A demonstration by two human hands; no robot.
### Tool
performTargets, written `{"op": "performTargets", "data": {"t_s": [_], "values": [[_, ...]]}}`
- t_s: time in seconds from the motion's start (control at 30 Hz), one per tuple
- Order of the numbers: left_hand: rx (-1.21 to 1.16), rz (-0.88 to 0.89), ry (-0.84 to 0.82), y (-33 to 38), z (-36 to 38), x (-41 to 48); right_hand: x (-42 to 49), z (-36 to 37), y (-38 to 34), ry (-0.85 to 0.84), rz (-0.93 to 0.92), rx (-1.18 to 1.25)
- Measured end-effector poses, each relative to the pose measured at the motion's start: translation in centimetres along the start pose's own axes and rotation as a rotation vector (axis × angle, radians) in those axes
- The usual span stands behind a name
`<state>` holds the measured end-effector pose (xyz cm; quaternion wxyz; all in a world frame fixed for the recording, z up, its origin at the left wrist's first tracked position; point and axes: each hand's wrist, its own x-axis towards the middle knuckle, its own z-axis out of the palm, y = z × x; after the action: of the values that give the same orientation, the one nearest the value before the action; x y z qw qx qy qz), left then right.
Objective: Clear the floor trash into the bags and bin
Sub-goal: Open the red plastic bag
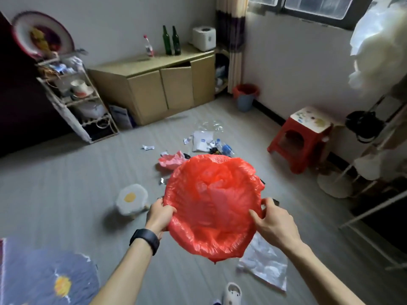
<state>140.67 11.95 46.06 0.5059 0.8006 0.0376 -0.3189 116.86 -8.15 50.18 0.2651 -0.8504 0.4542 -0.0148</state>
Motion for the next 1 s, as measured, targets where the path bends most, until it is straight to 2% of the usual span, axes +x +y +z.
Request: {"op": "performTargets", "data": {"t_s": [0.23, 0.5, 0.8, 1.0], "values": [[0.007, 0.055, 0.112, 9.5, -2.1, 12.1, 14.2, 1.8, -8.5, 0.008, -0.116, 0.070], [0.060, 0.111, 0.210, 19.9, -3.2, 24.2, 28.4, 2.3, -16.7, -0.047, -0.135, 0.104], [0.111, 0.144, 0.130, 29.4, -4.8, 39.1, 41.6, 4.5, -25.8, 0.049, -0.073, 0.077], [0.111, 0.098, 0.035, 33.8, -7.4, 49.1, 48.6, 7.2, -32.3, 0.058, -0.001, 0.101]]}}
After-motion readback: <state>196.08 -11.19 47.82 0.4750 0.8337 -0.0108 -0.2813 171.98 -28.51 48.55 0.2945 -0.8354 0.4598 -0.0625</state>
